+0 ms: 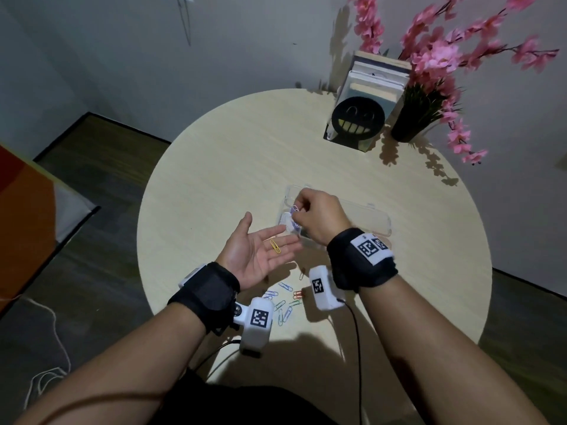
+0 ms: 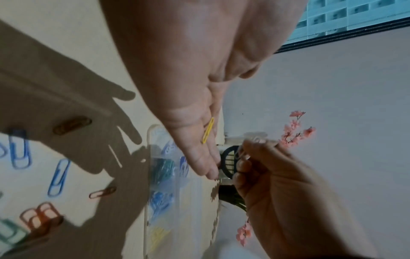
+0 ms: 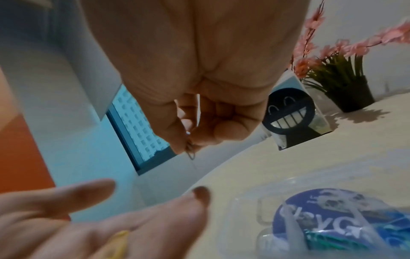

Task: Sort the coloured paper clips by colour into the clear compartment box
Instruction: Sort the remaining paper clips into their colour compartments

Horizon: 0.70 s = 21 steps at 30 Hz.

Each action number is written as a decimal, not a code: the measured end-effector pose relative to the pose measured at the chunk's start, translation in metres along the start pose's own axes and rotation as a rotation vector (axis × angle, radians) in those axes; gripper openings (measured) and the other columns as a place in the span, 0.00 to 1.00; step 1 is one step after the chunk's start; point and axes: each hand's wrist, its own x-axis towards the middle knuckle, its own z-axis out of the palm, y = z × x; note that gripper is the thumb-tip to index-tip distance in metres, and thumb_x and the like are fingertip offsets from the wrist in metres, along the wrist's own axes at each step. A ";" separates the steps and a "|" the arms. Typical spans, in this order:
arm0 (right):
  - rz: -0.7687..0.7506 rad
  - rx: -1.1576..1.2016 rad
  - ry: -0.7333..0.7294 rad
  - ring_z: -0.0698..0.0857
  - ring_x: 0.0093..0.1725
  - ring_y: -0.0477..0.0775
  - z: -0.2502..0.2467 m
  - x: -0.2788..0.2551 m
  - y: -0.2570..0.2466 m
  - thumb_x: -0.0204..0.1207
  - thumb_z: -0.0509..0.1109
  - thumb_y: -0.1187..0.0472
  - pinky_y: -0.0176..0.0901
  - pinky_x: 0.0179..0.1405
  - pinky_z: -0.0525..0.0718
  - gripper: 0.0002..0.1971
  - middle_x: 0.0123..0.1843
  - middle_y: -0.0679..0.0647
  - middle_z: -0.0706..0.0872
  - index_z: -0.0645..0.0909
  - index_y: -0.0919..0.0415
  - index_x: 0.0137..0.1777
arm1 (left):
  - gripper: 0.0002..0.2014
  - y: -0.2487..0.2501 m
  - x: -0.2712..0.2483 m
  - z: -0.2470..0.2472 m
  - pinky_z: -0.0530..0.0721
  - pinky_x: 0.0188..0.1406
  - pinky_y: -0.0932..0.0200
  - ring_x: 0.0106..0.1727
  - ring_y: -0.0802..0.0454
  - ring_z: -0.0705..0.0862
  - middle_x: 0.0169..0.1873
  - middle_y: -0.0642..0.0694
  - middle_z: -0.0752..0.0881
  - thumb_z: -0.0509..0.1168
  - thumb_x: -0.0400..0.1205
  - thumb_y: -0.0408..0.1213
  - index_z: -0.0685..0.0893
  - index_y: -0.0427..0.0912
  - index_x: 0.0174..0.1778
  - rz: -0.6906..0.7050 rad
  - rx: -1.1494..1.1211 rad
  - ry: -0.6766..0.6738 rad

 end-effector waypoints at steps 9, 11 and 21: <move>0.043 -0.173 -0.069 0.85 0.53 0.55 0.011 0.023 0.015 0.73 0.70 0.64 0.40 0.52 0.80 0.11 0.52 0.53 0.89 0.85 0.55 0.55 | 0.36 0.011 0.004 -0.010 0.77 0.68 0.41 0.63 0.32 0.83 0.61 0.26 0.83 0.47 0.84 0.63 0.74 0.31 0.69 0.051 -0.032 0.021; -0.035 -0.129 -0.054 0.85 0.48 0.53 0.006 0.007 0.010 0.72 0.70 0.62 0.42 0.49 0.81 0.08 0.48 0.51 0.89 0.85 0.54 0.50 | 0.36 0.010 0.008 -0.007 0.79 0.66 0.42 0.62 0.33 0.84 0.60 0.27 0.84 0.47 0.84 0.62 0.75 0.31 0.68 0.045 -0.015 0.016; -0.104 -0.128 -0.160 0.85 0.48 0.55 0.019 -0.049 0.015 0.74 0.67 0.65 0.43 0.45 0.81 0.08 0.47 0.54 0.87 0.83 0.59 0.51 | 0.34 -0.016 0.016 0.019 0.84 0.45 0.51 0.37 0.46 0.85 0.37 0.40 0.86 0.45 0.84 0.62 0.80 0.34 0.61 -0.040 0.107 -0.082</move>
